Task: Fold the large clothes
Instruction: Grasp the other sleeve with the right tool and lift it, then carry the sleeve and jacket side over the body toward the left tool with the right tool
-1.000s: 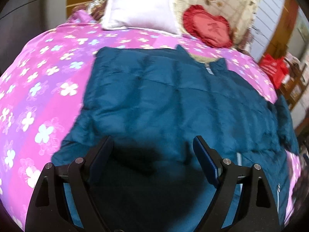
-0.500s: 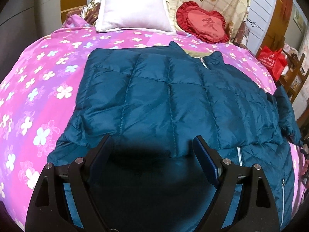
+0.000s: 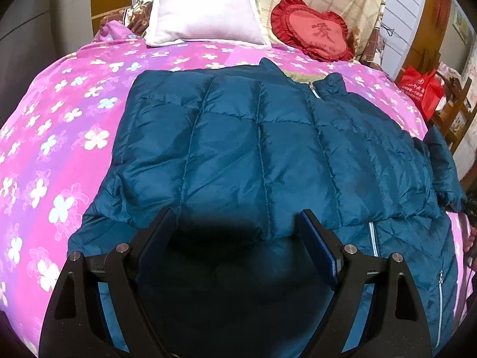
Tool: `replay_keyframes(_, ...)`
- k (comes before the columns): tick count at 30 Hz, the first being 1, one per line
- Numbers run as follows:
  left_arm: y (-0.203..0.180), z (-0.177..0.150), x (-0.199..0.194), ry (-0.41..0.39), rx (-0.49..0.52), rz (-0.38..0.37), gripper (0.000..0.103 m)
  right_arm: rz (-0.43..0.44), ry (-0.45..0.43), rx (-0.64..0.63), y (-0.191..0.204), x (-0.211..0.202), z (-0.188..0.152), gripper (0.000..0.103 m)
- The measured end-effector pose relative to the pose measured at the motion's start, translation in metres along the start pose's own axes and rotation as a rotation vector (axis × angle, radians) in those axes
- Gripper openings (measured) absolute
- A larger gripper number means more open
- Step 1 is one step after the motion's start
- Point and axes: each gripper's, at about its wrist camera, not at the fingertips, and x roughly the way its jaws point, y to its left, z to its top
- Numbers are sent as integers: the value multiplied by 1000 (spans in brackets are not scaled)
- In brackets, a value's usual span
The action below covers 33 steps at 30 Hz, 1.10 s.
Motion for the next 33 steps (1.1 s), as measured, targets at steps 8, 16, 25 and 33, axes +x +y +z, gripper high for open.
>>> replay_keyframes(8,5,-1,-4,7,-40,-16,85,153,-211,-109,45,-67,-18,7)
replay_keyframes(16,6,0,-9,-1,-41,-8,85,289,-245,-196,124,-117,-60,7)
replay_keyframes(25,3,6,0,1,-37,-63,85,490,-142,-345,250,-124,-159,7)
replay_keyframes(33,4,13,-4,-22,-103,-229,85,657,0,-619,361,-116,-239,7)
